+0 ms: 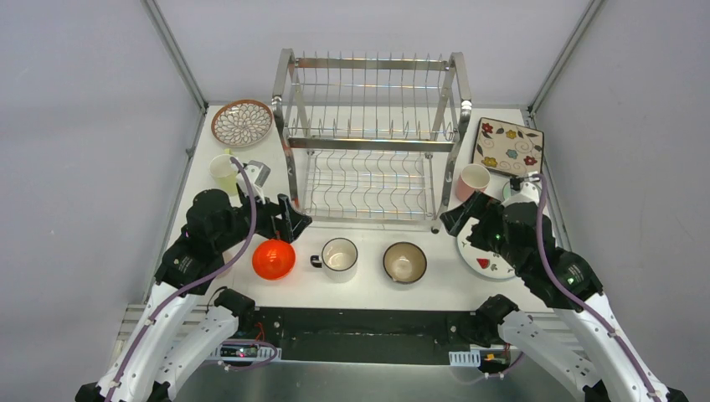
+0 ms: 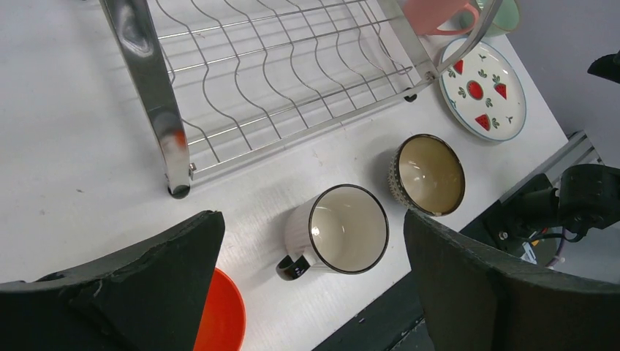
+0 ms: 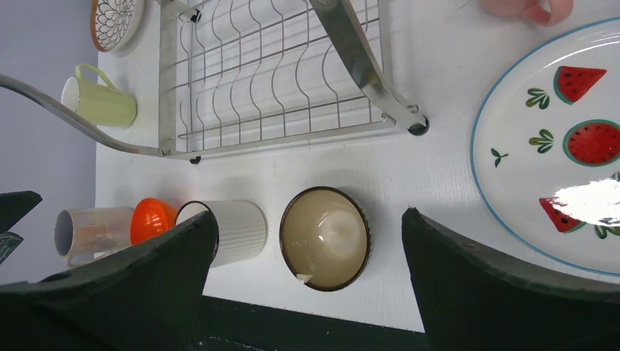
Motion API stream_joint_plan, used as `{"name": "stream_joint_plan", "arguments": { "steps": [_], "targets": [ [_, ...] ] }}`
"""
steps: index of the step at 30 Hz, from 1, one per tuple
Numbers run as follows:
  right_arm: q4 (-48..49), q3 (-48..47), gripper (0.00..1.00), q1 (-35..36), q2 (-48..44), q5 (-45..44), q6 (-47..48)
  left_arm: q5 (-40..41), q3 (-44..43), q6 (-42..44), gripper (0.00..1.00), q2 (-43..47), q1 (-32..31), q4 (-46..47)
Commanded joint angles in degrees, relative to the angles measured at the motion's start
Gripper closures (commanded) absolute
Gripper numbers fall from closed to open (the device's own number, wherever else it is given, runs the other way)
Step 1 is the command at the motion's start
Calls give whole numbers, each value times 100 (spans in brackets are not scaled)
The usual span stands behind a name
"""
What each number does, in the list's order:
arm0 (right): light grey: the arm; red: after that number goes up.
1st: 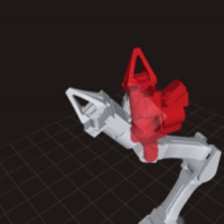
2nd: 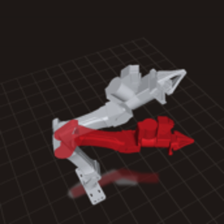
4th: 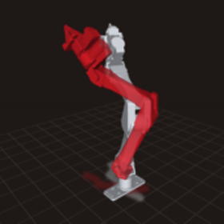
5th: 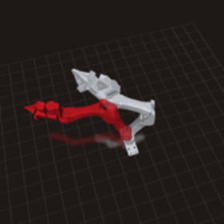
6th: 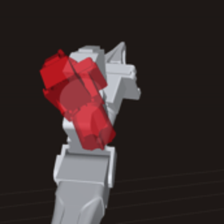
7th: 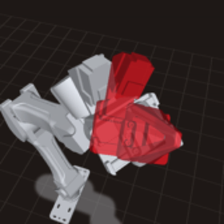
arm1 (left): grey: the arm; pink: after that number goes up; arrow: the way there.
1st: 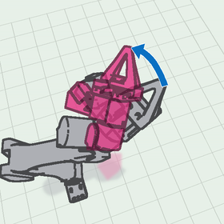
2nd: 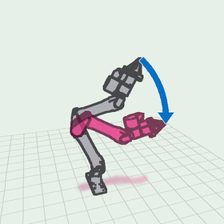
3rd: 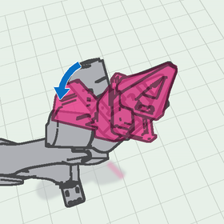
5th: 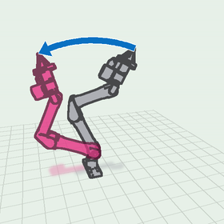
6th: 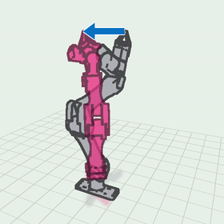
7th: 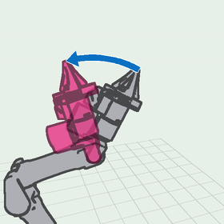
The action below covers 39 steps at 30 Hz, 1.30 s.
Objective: Load the mixed dishes into the dish rack
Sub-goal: Pick up the cup at the center of the board.
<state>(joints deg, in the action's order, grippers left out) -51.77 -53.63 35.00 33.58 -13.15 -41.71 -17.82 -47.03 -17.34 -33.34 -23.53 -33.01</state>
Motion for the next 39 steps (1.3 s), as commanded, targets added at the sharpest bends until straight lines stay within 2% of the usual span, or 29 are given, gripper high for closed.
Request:
{"name": "stream_joint_plan", "arguments": {
  "steps": [1,7,14,22,25,29,36,39],
  "targets": [
    [35,57,0,-22,-135,-235,-103,207,-118,139,1,-6,68,255],
    [-104,126,0,-20,-47,-375,-316,415,-123,277,3,19,68,229],
    [-245,254,1,-24,286,-92,-85,926,-76,419,5,30,68,106],
    [283,831,12,-20,616,454,-265,1412,-118,340,7,59,85,-129],
    [427,917,15,-20,731,398,-425,1617,-118,361,8,139,85,-167],
    [470,896,16,-20,774,-21,-828,2096,-160,331,8,230,101,-302],
    [-164,753,16,-25,746,-1485,-2236,2772,-141,258,9,461,112,-439],
    [-152,670,16,-16,699,-1882,-2402,2932,-136,258,9,479,112,-473]
  ]
}}
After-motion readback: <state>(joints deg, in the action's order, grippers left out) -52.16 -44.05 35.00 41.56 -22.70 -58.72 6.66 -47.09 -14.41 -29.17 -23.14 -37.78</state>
